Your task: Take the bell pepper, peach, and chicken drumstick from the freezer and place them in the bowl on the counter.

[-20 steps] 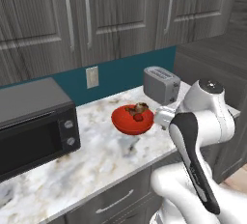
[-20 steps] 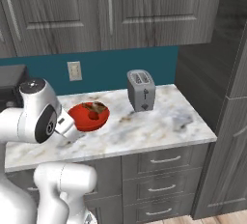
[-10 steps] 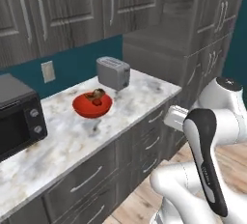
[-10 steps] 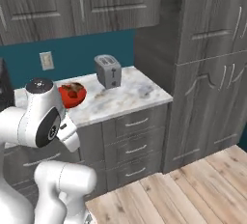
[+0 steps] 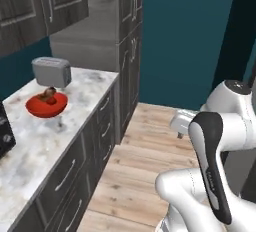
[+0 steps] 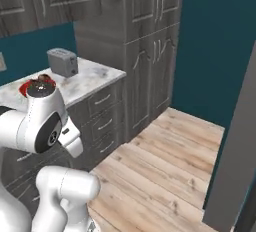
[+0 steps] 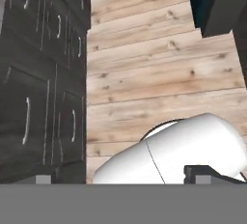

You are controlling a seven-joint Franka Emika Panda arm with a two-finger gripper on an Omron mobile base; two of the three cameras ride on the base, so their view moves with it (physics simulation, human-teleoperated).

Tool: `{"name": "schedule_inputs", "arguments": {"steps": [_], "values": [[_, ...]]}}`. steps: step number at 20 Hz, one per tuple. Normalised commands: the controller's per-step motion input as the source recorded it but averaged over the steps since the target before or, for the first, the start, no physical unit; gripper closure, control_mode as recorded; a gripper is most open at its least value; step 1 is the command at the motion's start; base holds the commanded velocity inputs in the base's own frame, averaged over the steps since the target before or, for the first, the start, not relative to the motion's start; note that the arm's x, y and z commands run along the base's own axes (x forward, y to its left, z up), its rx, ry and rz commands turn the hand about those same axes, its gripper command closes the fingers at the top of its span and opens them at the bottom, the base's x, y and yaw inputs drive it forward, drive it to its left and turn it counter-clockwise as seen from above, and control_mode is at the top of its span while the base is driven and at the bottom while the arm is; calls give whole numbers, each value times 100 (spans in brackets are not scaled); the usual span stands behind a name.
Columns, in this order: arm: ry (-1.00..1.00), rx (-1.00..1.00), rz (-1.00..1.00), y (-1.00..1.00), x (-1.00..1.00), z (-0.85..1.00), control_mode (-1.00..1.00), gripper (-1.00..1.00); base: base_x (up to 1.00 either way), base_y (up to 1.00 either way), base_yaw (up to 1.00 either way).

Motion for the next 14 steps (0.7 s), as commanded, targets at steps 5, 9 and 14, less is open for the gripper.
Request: {"name": "schedule_inputs", "arguments": {"steps": [5,9,14], "values": [[0,0,0,0,0,0,100,-100,-99,40,-75],[0,0,0,0,0,0,100,-100,-85,8,-79],[0,0,0,0,0,0,100,-100,-65,-1,-81]]}}
